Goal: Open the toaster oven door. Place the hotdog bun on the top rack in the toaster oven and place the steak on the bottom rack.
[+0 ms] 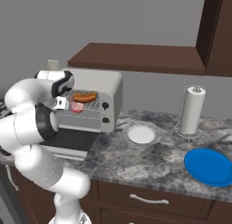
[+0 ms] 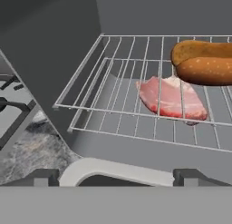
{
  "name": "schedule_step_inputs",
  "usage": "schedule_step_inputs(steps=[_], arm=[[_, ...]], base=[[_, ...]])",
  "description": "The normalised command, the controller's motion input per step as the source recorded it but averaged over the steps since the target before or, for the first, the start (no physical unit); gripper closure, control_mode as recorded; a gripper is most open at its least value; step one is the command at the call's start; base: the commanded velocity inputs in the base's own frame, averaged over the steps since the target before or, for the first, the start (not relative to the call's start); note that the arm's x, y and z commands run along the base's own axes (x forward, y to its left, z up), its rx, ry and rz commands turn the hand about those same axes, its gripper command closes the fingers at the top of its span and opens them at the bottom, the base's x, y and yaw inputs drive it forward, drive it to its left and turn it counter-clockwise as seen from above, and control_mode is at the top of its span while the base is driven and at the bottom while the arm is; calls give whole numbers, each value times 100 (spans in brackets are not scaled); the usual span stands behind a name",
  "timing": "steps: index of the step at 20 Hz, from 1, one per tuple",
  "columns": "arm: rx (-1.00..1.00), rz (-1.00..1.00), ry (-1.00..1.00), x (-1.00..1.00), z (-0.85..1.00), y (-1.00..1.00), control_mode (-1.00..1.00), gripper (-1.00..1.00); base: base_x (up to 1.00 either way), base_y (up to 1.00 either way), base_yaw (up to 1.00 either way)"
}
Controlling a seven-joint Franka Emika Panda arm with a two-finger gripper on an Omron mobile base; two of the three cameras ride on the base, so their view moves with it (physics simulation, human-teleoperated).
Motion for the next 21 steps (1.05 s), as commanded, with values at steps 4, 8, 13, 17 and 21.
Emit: schedule_step_inputs(steps=[4, 8, 13, 17, 21], arm=[[-1, 1, 12, -65, 35, -5, -100, -100], [0, 0, 13, -66, 33, -17, -100, -100], [0, -3, 12, -69, 34, -14, -100, -100], [0, -2, 19, -64, 43, -12, -100, -100], [0, 0, 25, -59, 49, -7, -100, -100]], base=[[0, 0, 0], [0, 0, 0], [0, 0, 0], [0, 0, 0], [0, 0, 0]])
